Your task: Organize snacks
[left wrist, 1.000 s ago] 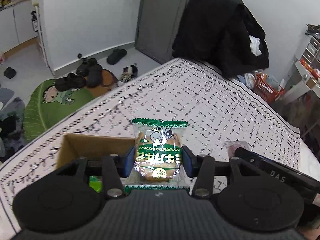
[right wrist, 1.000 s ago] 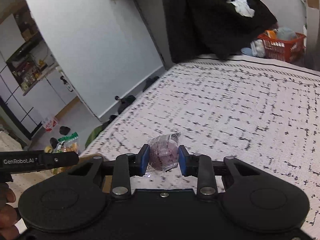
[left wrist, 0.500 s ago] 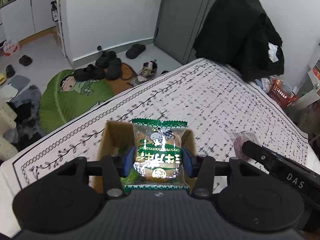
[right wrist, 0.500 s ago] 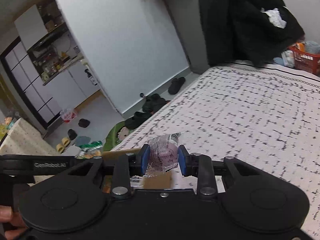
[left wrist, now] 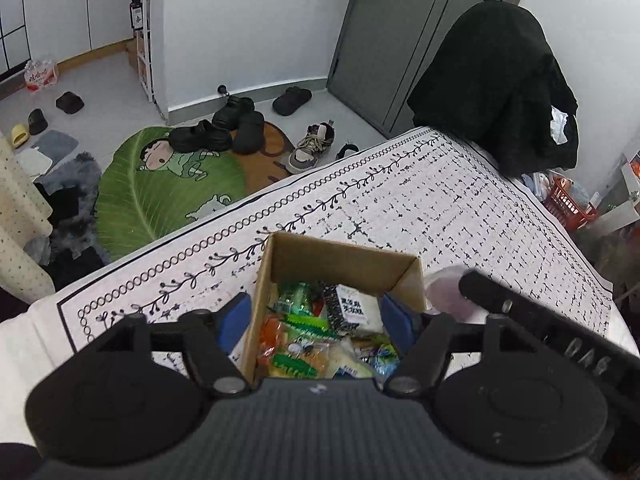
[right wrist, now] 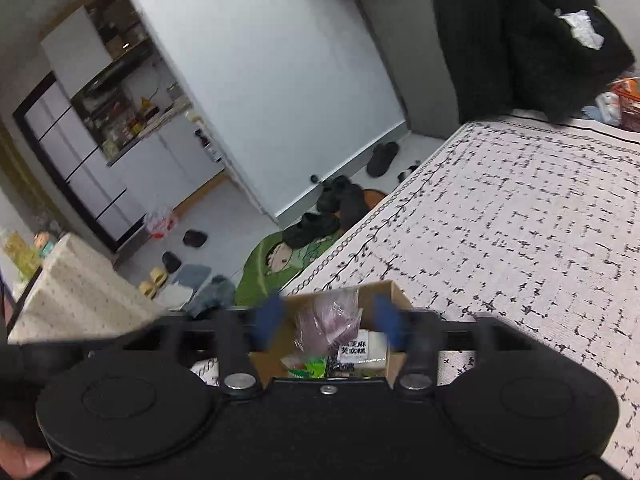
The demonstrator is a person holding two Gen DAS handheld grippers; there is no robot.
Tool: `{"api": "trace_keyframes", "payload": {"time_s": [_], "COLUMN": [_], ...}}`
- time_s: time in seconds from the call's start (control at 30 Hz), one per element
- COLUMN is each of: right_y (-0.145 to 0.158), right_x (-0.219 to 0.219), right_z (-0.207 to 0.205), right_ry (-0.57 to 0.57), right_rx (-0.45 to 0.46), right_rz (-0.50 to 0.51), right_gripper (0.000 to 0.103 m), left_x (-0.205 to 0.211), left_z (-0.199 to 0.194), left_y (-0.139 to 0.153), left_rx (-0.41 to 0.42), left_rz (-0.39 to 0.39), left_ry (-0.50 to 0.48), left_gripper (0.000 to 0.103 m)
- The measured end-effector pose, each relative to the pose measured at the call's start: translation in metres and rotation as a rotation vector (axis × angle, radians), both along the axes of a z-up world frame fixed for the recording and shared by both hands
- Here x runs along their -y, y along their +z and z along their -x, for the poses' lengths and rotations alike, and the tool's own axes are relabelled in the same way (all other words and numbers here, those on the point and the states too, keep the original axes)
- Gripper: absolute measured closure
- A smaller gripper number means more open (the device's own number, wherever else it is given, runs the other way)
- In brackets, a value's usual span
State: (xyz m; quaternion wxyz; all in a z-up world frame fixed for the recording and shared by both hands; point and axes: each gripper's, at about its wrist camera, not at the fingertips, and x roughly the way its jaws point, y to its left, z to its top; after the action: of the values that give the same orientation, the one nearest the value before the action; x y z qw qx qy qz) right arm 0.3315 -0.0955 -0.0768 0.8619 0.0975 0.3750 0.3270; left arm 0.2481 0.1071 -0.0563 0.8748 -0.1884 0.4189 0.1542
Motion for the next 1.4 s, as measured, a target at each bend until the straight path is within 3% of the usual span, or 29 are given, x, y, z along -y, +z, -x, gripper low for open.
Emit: {"api": "trace_keyframes", "payload": {"time_s": [0.33,0.67,0.9,1.4], "right_y": [0.024,0.047,0.064,0.086], "right_x": [0.023,0.039,0.046,0.067], "right_z": [0.022,0.058,0.086,0.14], "right_ry": [-0.091,-0.126,-0.121,-0.131], "right_rx": [-0.015,-0.011,-0.014,0.038], "right_rz": [0.068,0.085,0.069,0.068], "right_gripper": [0.034,0.032,0.022,0.0], "left_x": [-0.004,0.005,0.008,0.023], "left_z": [0.022,0.052,0.083,0.146], "left_y": [0.019,0.043,0.056,0.086], "left_rx": [0.017,0.043,0.042,0.103], "left_rz": [0.02,-0.016,-0.024,-0.061], "left_ry": [-0.044,-0.099,-0.12,-0.15], "left_gripper": [0.019,0.009,0.0,0.0]}}
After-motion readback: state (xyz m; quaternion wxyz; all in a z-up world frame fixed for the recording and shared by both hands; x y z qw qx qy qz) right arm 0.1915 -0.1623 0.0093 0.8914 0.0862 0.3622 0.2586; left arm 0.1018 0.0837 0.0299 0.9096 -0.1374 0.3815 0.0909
